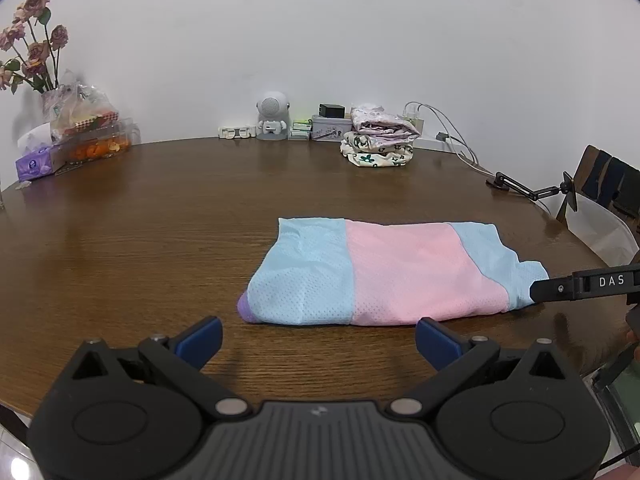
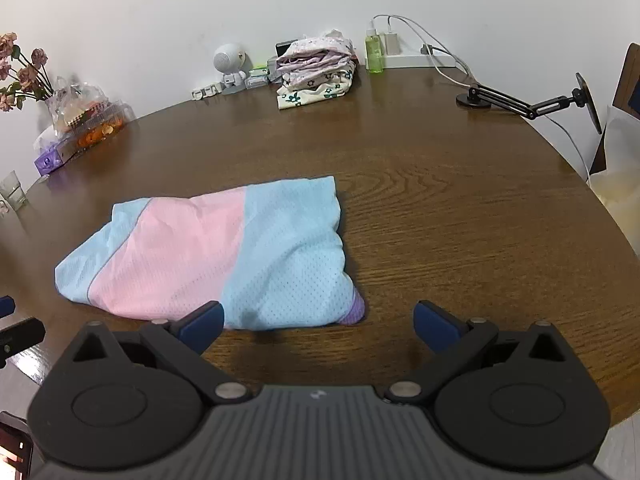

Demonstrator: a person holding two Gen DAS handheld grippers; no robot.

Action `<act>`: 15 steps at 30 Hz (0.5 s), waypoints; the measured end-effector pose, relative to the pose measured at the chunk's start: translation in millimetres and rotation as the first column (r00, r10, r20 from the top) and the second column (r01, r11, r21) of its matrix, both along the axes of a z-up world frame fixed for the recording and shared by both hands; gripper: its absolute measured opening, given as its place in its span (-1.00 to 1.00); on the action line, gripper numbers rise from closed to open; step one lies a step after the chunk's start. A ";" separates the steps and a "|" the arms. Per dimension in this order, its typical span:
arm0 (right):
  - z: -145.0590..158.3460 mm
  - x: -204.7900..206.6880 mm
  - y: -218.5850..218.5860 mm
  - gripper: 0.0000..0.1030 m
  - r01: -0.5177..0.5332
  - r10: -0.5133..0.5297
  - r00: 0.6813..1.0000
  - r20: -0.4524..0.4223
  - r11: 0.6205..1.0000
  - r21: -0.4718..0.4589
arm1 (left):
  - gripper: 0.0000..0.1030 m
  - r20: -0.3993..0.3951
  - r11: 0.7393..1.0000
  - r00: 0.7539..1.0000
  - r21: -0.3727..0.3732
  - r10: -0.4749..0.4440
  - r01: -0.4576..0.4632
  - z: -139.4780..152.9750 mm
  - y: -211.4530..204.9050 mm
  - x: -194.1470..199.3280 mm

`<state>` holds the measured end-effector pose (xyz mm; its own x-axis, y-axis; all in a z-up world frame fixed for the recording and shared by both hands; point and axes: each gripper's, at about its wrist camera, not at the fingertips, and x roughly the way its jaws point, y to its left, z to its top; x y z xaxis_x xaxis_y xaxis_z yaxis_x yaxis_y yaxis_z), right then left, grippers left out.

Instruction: Fold clothes

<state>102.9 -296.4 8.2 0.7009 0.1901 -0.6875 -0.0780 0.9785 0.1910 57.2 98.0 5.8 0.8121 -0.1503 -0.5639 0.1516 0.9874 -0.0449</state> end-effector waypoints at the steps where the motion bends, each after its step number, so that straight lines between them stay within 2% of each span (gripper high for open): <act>1: -0.4 -0.2 -0.4 0.99 0.001 -0.001 1.000 -0.001 1.000 0.000 | 1.00 0.000 1.000 1.000 0.000 0.000 0.000 -0.1 0.2 -0.3; 15: -3.9 0.8 -2.0 0.99 0.011 -0.011 1.000 -0.018 1.000 0.002 | 1.00 -0.011 1.000 1.000 -0.003 0.007 -0.007 -3.1 0.8 0.4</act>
<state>103.7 -298.4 4.3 0.6907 0.1840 -0.6993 -0.0637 0.9788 0.1946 57.7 98.8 2.8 0.8070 -0.1468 -0.5720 0.1446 0.9882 -0.0497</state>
